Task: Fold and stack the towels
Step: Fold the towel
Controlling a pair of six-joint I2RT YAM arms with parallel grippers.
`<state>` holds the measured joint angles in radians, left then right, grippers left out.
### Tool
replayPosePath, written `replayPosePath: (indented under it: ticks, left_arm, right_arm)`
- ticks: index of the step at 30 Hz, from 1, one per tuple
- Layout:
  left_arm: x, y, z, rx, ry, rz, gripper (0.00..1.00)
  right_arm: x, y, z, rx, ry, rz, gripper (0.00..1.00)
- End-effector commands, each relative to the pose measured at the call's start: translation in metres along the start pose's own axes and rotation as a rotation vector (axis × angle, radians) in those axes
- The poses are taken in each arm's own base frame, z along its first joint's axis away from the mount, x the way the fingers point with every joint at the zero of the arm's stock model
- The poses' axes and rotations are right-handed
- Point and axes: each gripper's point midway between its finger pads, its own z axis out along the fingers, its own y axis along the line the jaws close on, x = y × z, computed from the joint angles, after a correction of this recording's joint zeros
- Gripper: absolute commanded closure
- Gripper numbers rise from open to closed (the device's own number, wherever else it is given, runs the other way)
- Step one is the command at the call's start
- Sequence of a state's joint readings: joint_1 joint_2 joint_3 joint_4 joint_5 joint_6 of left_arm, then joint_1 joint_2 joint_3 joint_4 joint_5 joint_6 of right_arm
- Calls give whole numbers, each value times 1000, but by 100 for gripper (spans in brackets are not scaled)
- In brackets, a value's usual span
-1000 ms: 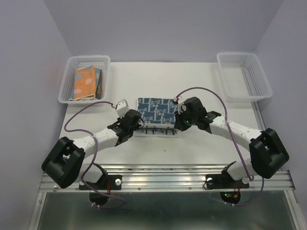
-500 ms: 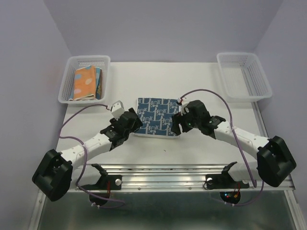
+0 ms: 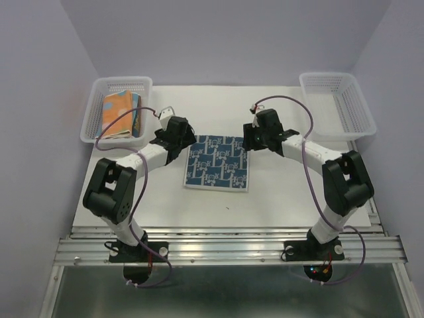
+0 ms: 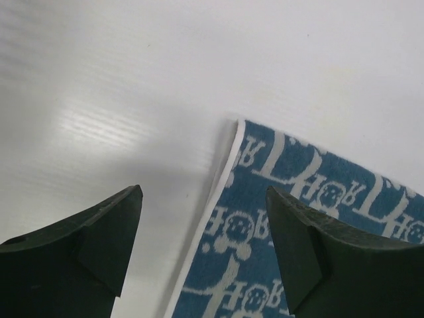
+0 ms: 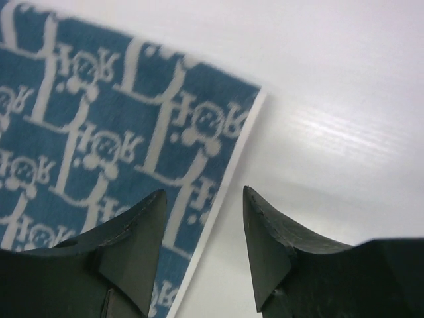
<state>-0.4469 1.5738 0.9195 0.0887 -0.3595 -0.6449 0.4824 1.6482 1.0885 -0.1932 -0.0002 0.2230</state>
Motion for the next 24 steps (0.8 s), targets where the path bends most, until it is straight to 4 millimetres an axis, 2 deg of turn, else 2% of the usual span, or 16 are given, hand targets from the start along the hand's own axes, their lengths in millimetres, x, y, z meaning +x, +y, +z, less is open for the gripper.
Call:
replayPosePath:
  ticks: [1, 2, 3, 4, 5, 7, 10, 18, 19, 21, 22, 23, 24]
  left_arm:
    - [-32, -41, 18, 111, -39, 86, 14]
    - [-24, -39, 30, 106, -6, 106, 14]
    - [-23, -40, 37, 109, 6, 110, 15]
    - [-28, -45, 41, 119, 7, 103, 18]
    - [-19, -43, 50, 119, 36, 109, 18]
    - [-19, -38, 64, 99, 47, 107, 20]
    - [-21, -40, 74, 104, 56, 104, 23]
    - [-4, -44, 92, 123, 108, 119, 35]
    - [-1, -45, 93, 132, 120, 125, 46]
    - [3, -46, 95, 143, 134, 121, 57]
    - [4, -47, 95, 145, 136, 121, 67]
    - [6, -46, 96, 146, 143, 122, 74]
    - [6, -45, 96, 144, 142, 123, 88]
  right_arm:
    - [-48, -15, 20, -13, -70, 2, 46]
    - [-46, -19, 27, -9, -50, 2, 46]
    - [-51, -26, 38, -3, -45, 7, 47]
    - [-48, -30, 44, 2, -25, 13, 50]
    - [-49, -33, 48, 3, -16, 16, 51]
    - [-50, -42, 62, 5, -3, 23, 52]
    - [-54, -44, 76, -29, -16, 10, 53]
    - [-46, -50, 100, -55, 11, 32, 59]
    - [-45, -51, 102, -61, 15, 27, 60]
    - [-45, -49, 104, -69, 13, 25, 62]
    - [-45, -48, 104, -77, 14, 22, 64]
    - [-44, -48, 105, -81, 18, 24, 65]
    - [-43, -45, 105, -94, 20, 23, 68]
